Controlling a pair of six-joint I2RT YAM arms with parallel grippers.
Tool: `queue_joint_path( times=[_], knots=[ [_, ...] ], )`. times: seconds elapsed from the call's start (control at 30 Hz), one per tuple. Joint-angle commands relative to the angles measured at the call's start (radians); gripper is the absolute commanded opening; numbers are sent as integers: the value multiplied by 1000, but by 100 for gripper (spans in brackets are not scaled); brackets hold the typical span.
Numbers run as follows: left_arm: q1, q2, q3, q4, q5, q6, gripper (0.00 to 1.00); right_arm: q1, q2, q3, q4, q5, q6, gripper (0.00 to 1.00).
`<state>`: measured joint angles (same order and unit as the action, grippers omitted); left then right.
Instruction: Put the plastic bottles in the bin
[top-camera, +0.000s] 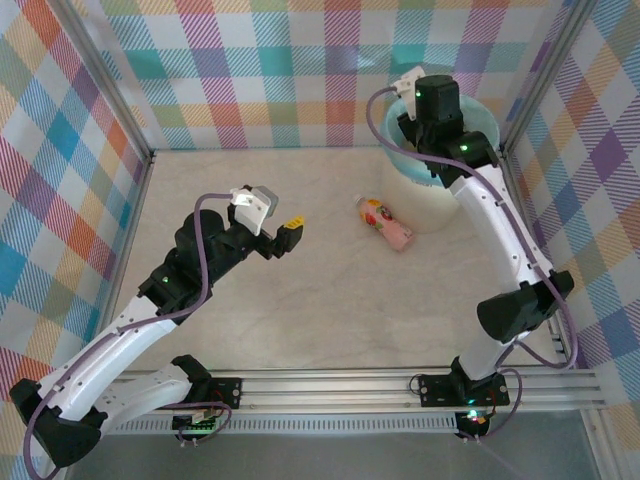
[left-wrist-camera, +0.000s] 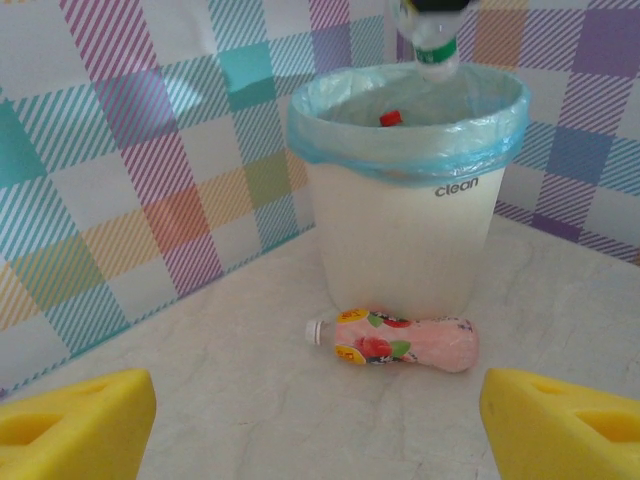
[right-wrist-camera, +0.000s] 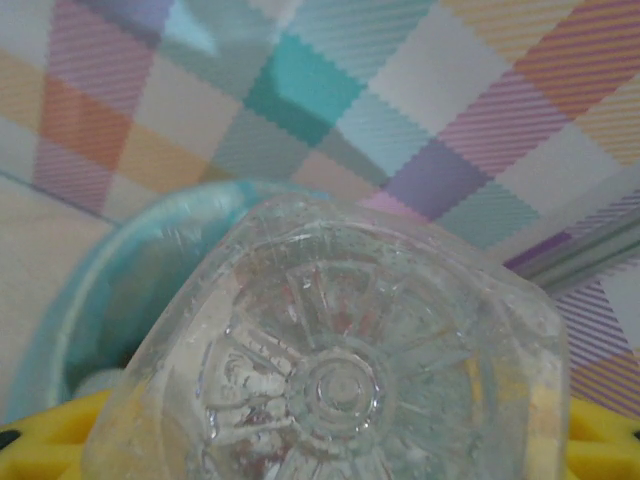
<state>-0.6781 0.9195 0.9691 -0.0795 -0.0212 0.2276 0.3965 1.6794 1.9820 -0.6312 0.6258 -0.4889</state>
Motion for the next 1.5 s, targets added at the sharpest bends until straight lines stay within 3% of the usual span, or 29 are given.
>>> queue_joint_path(
  times=[0.0,0.53,0.63,0.77,1.13,1.47],
  knots=[
    [6,-25,-12,-9,-13,-2,85,-19,-18,-13,30,77,-53,49],
    [9,-18,-9,-17,-13,-8,86,-96,14,-98,35,95,48,66],
    [9,-18,-7,-17,-13,-10,86,-96,28,-81,32,107,55,83],
    [10,-17,-4,-25,-13,-9,86,-94,32,-74,25,106,59,91],
    [12,3,-2,-24,-18,-14,87,-93,39,-43,-51,89,125,85],
    [40,144,70,-81,-68,-132,92,26,-41,9,-157,-176,314,77]
  ],
)
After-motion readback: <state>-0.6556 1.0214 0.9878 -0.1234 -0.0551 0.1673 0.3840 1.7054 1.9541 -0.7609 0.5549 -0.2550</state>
